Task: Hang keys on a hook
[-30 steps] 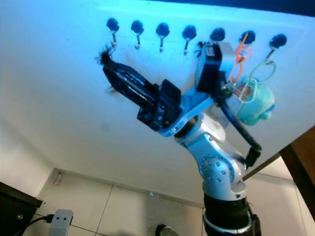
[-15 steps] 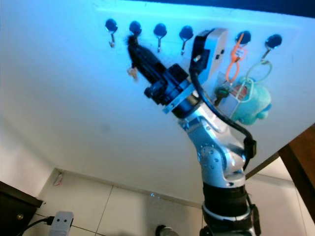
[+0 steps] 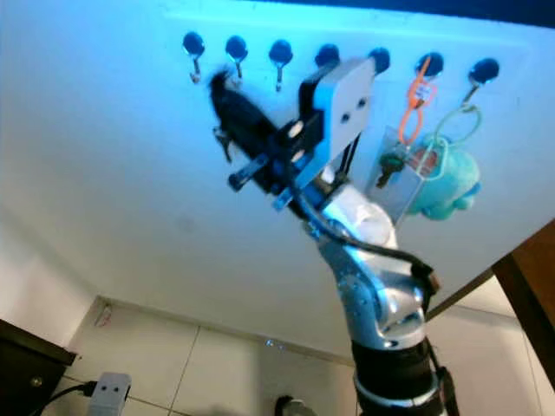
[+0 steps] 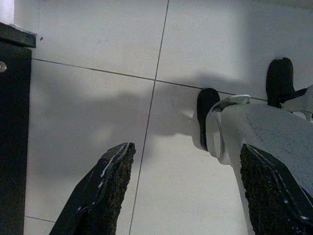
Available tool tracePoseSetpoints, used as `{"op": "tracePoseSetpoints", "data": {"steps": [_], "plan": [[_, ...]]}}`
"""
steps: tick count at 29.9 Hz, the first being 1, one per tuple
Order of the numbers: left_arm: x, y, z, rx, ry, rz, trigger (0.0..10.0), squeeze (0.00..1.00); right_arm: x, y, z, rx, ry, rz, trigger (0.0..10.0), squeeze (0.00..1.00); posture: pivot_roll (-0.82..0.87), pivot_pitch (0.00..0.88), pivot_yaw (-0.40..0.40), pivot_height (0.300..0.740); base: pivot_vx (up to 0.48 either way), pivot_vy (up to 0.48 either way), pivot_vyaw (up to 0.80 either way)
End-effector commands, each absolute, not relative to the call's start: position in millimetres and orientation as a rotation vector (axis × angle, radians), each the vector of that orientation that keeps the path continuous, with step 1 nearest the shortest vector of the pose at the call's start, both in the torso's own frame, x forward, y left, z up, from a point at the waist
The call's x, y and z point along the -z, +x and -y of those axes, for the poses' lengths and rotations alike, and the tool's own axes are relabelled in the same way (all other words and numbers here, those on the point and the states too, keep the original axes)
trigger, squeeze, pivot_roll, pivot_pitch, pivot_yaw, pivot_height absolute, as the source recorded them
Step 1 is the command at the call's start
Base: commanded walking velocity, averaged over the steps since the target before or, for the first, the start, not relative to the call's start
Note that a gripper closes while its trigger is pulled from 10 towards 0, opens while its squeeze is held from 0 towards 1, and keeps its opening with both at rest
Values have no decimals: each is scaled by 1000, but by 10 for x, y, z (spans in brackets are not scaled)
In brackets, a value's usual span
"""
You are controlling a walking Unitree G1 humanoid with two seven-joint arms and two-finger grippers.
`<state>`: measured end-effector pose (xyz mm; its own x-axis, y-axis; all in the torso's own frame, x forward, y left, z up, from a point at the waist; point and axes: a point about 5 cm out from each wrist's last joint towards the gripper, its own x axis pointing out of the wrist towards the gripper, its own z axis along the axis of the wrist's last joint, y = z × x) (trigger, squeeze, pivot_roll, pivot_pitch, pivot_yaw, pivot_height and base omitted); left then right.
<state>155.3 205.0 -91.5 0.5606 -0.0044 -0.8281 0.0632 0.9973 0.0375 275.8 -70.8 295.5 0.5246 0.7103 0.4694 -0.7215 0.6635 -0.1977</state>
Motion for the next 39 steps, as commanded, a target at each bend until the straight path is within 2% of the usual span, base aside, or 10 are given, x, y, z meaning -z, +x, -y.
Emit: {"op": "tracePoseSetpoints", "data": {"steps": [1, 9, 13, 18, 28, 32, 37, 39], "plan": [[947, 1464, -2074, 51, 79, -1009, 10000, 0, -2871, 2750, 661, -841, -47, 533, 10000, 0, -108, 90, 88, 740, 0, 0, 0], [947, 1465, -2081, 59, 90, -1014, 10000, 0, -2824, 2834, 669, -679, -307, 556, 10000, 0, -109, 87, 90, 740, 0, 0, 0], [950, 1456, -2086, 60, 93, -1019, 10000, 0, -2887, 2849, 752, -478, -387, 635, 10000, 0, -110, 87, 92, 740, 0, 0, 0], [951, 1453, -2087, 60, 94, -1021, 10000, 0, -2844, 2838, 735, -459, -436, 647, 10000, 0, -111, 88, 94, 740, 0, 0, 0], [948, 1474, -2061, 65, 90, -1017, 10000, 0, -2586, 2746, 560, -555, -614, 679, 10000, 0, -115, 90, 91, 740, 0, 0, 0], [947, 1478, -2058, 66, 89, -1016, 10000, 0, -2577, 2741, 550, -555, -626, 685, 10000, 0, -115, 90, 91, 740, 0, 0, 0], [946, 1484, -2049, 67, 86, -1013, 10000, 0, -2610, 2745, 567, -501, -674, 719, 10000, 0, -110, 91, 88, 740, 0, 0, 0], [947, 1480, -2047, 66, 84, -1012, 10000, 0, -2697, 2755, 605, -414, -722, 774, 10000, 0, -107, 92, 87, 740, 0, 0, 0]]}}
